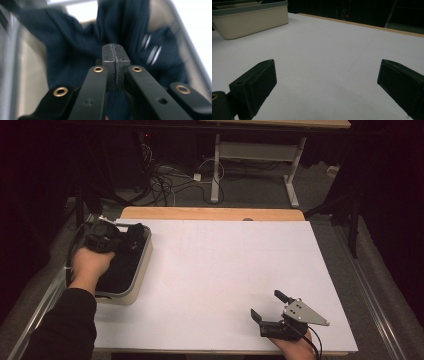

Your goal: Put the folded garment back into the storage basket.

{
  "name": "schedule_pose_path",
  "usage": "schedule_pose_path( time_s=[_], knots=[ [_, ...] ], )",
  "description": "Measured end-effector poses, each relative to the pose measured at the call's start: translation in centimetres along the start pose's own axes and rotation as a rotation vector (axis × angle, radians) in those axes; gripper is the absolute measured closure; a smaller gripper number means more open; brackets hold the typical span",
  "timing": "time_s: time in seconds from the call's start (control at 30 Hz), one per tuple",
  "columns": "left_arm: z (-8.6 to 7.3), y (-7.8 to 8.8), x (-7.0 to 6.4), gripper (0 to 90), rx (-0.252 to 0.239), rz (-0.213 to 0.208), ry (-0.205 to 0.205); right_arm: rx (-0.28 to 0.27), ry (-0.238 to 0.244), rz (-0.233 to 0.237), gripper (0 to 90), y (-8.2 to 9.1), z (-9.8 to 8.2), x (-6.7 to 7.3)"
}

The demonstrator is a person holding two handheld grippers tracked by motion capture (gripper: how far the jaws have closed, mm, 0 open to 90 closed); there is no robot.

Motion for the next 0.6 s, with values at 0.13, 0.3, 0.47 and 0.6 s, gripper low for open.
schedule_pose_path(
  time_s=[0.13, 0.3, 0.47, 0.6],
  knots=[
    [-0.9, -2.9, -2.2, 87.3, 0.073, -0.056, -0.032, 0.002, -0.003, 0.0, 3.2, 0.0, 0.0, -0.1],
    [0.5, -4.3, -3.4, 86.8, 0.012, -0.061, -0.011, 0.006, -0.001, 0.003, 3.2, -0.1, -0.1, 0.0],
    [0.3, -5.6, -3.9, 87.0, 0.042, -0.037, -0.045, 0.003, -0.001, 0.006, 3.3, -0.2, -0.1, 0.0],
    [0.1, -4.9, -3.3, 81.9, 0.05, -0.041, -0.019, 0.005, -0.004, 0.003, 3.2, -0.1, -0.2, -0.2]
  ],
)
Point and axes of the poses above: each handheld gripper's, and its own axes: y roughly backward along the jaws, z roughly out of its top, x roughly to its left, the point moved 10 cm from there along -y, roughly forward along the jaws, and after that the axes turned 5 degrees about -x, right-handed, at the moved point
